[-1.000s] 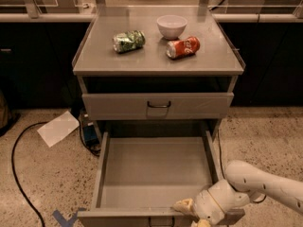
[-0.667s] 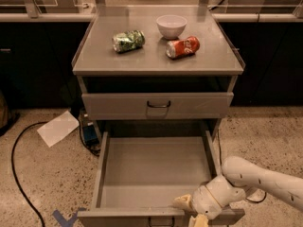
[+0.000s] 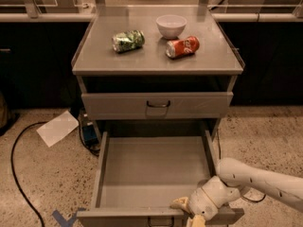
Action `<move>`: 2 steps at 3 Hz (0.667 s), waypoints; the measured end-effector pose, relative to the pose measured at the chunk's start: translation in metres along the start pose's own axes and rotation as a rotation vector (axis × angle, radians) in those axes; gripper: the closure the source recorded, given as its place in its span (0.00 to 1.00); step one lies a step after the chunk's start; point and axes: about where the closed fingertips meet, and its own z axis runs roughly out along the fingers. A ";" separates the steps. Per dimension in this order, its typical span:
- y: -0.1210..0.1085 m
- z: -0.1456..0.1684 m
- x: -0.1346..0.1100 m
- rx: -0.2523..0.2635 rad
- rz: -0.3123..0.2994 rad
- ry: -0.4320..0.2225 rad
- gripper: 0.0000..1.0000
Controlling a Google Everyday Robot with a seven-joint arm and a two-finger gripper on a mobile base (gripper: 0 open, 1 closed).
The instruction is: Open middle drawer
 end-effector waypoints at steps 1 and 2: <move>0.001 -0.001 -0.001 0.000 0.000 0.000 0.00; 0.018 0.001 0.008 -0.026 0.026 -0.025 0.00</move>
Offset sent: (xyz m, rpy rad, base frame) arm -0.1233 -0.0387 0.0254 0.1037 0.2190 -0.0633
